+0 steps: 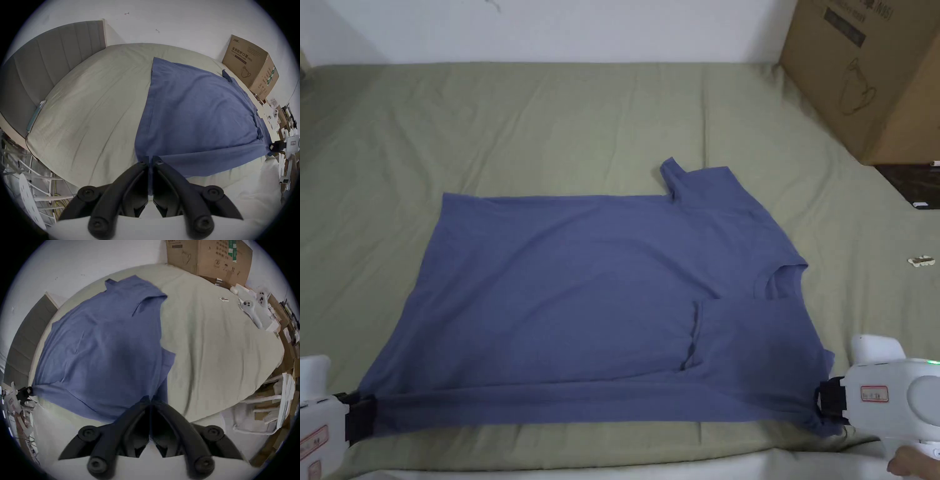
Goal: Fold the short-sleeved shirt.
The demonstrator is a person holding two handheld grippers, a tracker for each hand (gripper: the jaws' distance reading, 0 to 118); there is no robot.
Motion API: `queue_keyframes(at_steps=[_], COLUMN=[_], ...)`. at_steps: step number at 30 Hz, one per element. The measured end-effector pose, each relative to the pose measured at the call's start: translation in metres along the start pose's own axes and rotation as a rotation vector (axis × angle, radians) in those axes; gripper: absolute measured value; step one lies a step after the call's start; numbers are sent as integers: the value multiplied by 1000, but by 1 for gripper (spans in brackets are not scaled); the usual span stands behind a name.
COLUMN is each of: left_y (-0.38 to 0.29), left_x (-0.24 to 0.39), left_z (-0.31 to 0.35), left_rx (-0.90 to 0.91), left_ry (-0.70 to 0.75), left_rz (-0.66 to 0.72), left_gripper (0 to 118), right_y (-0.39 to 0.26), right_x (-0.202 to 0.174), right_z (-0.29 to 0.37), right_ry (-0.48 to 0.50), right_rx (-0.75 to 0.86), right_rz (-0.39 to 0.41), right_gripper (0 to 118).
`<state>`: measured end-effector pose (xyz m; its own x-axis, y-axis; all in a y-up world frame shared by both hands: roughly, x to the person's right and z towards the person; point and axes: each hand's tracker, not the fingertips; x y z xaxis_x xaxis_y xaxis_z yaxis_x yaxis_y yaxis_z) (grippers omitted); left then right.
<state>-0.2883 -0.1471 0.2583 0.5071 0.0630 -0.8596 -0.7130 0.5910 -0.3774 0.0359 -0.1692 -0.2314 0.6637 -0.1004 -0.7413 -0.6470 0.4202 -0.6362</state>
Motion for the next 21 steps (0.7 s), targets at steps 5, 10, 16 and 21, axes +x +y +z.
queue_keyframes(at_steps=[5,10,16,21], left_y=[11,44,114,162], left_x=[0,8,11,14], left_z=[12,24,1,-54], left_rx=[7,13,51,31], left_ry=[-3,-9,-12,-7], left_rz=[1,-44,-30,-30], left_gripper=[2,2,2,3], right_y=[13,46,112,168], right_x=[-3,-5,-18,-11], right_z=[29,55,50,0], right_ry=[13,49,48,42], right_rx=[63,134,173,138], right_rz=[-17,-17,-12,-72], right_gripper=[0,0,0,0])
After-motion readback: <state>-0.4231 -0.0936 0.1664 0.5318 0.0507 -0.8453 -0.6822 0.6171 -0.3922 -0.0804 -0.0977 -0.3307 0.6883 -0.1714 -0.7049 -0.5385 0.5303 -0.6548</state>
